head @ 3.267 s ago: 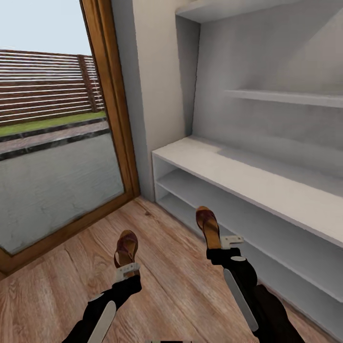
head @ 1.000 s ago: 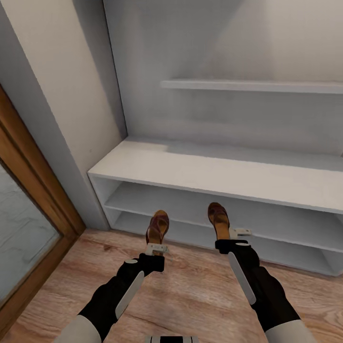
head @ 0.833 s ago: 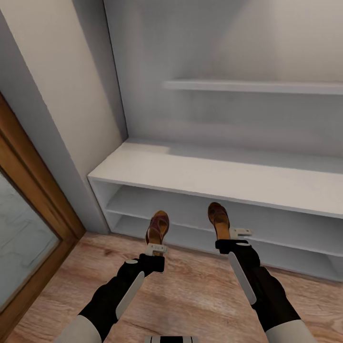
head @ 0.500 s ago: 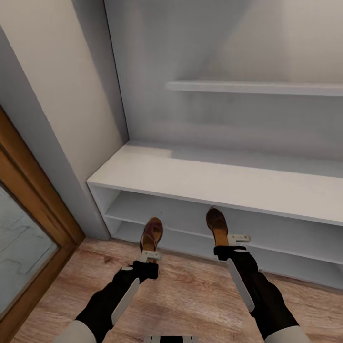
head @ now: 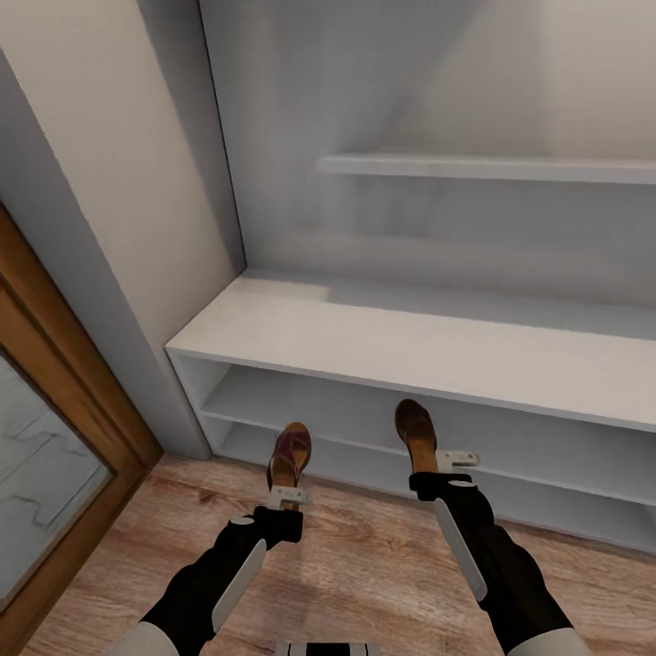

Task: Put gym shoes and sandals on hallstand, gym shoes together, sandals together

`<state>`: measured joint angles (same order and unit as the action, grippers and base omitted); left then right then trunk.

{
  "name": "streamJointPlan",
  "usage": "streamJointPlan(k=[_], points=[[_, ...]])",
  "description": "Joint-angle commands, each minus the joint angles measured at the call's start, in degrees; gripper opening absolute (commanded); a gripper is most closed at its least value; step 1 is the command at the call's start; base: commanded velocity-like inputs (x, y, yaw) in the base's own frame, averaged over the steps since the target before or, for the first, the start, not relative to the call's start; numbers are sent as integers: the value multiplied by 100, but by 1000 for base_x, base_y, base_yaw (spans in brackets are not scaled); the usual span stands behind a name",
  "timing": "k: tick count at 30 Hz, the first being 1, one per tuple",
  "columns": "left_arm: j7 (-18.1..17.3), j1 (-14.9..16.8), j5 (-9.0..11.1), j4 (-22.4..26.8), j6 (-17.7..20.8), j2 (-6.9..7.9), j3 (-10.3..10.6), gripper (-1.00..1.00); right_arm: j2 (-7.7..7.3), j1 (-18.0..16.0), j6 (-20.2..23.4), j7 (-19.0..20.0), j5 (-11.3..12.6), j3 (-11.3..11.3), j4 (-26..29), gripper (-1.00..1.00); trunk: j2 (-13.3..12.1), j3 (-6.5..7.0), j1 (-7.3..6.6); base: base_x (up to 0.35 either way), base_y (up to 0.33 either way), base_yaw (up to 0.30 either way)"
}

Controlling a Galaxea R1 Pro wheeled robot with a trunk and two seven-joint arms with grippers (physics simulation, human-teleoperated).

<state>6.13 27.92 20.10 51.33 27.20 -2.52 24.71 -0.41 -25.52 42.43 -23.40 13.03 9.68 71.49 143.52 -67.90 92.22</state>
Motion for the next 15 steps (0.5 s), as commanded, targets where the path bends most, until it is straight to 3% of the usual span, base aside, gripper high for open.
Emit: streamJointPlan(k=[1, 7, 15], points=[[-6, 0, -16, 0, 2, 0, 0, -100, 0, 0, -8, -13, 19, 0, 0, -100, 0, 0, 0, 0, 0, 0], [45, 196, 112, 196, 178, 10, 197, -100, 13, -197, 232, -131, 51, 24, 198, -100, 0, 0, 0, 0, 0, 0], [55, 239, 133, 539, 248, 15, 233, -100, 16, -292, 370, -164, 163, 32, 562, -100, 0, 0, 0, 0, 0, 0]])
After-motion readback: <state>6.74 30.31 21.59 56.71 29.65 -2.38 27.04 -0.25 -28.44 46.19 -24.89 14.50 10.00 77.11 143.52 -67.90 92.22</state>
